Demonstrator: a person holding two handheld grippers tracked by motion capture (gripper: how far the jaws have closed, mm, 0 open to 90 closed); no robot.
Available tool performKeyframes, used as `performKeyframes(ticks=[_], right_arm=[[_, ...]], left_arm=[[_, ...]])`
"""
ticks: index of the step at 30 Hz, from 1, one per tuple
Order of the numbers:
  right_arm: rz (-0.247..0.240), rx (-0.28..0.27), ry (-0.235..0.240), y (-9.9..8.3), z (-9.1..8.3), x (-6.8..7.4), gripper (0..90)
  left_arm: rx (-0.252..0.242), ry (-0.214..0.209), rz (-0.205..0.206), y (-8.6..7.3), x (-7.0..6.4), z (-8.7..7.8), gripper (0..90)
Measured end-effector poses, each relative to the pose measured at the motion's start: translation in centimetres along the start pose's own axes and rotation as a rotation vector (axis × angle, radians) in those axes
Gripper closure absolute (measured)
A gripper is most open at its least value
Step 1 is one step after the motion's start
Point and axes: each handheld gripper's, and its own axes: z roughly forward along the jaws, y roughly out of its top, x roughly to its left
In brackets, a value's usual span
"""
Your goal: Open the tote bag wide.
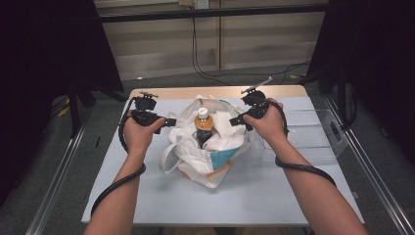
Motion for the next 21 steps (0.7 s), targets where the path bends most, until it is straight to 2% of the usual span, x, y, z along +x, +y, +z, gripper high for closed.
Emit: performKeyframes(ticks=[2,5,10,14,16,21], right_arm=[[0.001,-0.006,0.001,0.1,-0.1,0.0,18.4],[0.005,-0.008,0.007,0.1,-0.2,0.0,18.3],[-0.003,-0.004,0.010,0.0,-0.3,0.1,18.0],[-0.008,-0.007,0.011,-0.1,-0.3,0.1,17.9],[-0.010,-0.003,0.008,-0.2,-0.4,0.2,17.9],[-0.018,-0.008,0.013,-0.2,-0.6,0.2,17.8]], left_arm=[[-0.005,-0.015,-0.005,-0.1,0.1,-0.1,12.7],[-0.002,-0.013,-0.017,-0.3,0.1,-0.2,11.2],[0.011,-0.012,-0.008,-0.4,0.4,-0.7,10.2],[0.004,-0.009,-0.019,-0.5,0.4,-0.9,8.8],[0.022,-0.006,-0.006,-0.7,0.5,-1.0,7.0],[0.017,-0.002,-0.012,-1.2,0.5,-1.1,6.5]])
